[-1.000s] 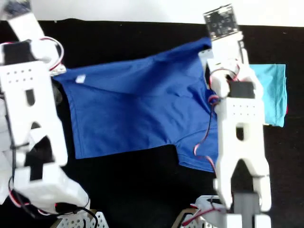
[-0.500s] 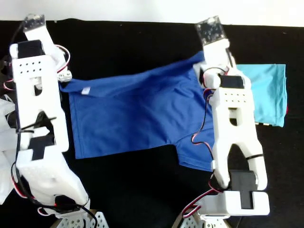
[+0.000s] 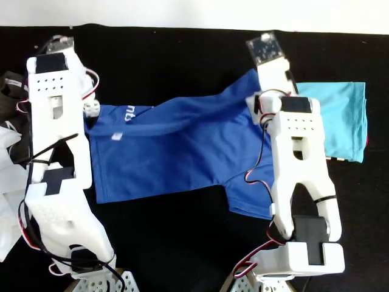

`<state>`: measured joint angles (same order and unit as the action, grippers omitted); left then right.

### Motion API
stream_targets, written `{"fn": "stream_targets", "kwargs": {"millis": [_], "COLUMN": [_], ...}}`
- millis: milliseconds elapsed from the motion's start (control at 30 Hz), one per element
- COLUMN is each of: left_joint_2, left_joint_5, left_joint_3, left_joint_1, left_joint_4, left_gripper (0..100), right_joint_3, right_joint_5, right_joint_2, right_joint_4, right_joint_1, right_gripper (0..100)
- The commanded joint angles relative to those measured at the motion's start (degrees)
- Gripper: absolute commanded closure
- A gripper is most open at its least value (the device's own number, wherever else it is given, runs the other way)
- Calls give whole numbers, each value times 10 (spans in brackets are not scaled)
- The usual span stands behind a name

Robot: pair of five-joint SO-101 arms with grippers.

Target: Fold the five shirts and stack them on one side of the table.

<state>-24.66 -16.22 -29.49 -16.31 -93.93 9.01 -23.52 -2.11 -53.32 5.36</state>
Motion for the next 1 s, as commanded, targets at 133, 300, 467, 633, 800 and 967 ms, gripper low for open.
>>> {"fn": "stream_targets", "kwargs": {"millis": [133,300,467,633,800,967], "left_joint_2": [9,11,11,11,40,129], "left_joint_5": [0,0,1,2,2,2], "left_joint_3": [1,66,102,105,128,244], "left_joint_1": [6,5,4,4,7,15], "left_joint_4": [-59,-59,-57,-62,-60,-23], "left_gripper": [992,992,992,992,992,992], "right_joint_3": [-3,-3,-3,-2,68,184], "right_joint_5": [-5,-5,-6,-6,-21,-57], "right_joint_2": [-3,-5,-7,-22,-112,-204], "right_joint_4": [-76,-131,-161,-178,-175,-156], "right_joint_1": [-6,-6,-6,-24,-35,-37], "right_gripper": [992,992,992,992,992,992]}}
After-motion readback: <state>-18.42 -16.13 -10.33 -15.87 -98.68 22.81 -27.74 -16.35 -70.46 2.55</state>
